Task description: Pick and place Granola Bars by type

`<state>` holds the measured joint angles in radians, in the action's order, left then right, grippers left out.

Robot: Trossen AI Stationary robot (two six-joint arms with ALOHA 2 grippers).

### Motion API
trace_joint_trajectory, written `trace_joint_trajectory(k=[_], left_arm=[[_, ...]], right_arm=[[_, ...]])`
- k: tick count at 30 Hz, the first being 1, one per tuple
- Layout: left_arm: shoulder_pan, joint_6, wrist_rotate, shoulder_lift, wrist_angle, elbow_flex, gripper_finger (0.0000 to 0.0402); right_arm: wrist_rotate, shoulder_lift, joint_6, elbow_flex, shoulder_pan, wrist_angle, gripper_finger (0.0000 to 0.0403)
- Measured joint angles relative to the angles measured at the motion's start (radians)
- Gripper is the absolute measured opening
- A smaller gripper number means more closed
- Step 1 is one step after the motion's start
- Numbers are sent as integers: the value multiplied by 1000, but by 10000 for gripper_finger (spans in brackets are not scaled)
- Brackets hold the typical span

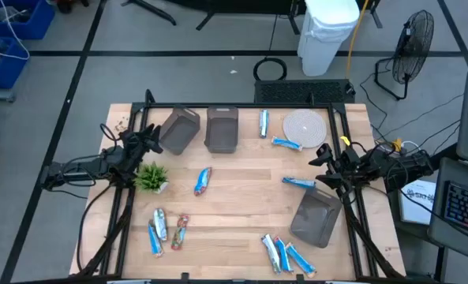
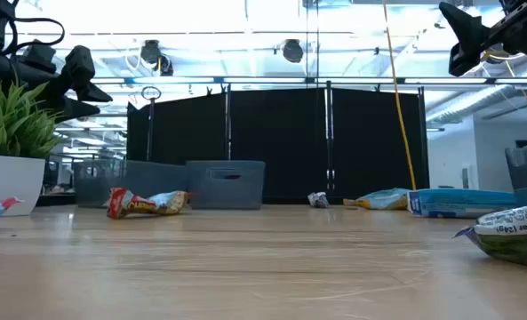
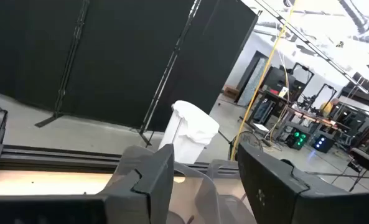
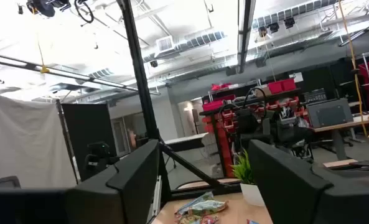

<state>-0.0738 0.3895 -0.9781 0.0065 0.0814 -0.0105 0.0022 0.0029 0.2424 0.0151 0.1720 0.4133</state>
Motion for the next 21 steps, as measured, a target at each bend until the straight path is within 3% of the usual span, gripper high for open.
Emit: trace_joint_trajectory(k=[21], left_arm=[[0,0,0,0,0,0,182]], right_arm=[[-4,0,8,6,0,50,238]])
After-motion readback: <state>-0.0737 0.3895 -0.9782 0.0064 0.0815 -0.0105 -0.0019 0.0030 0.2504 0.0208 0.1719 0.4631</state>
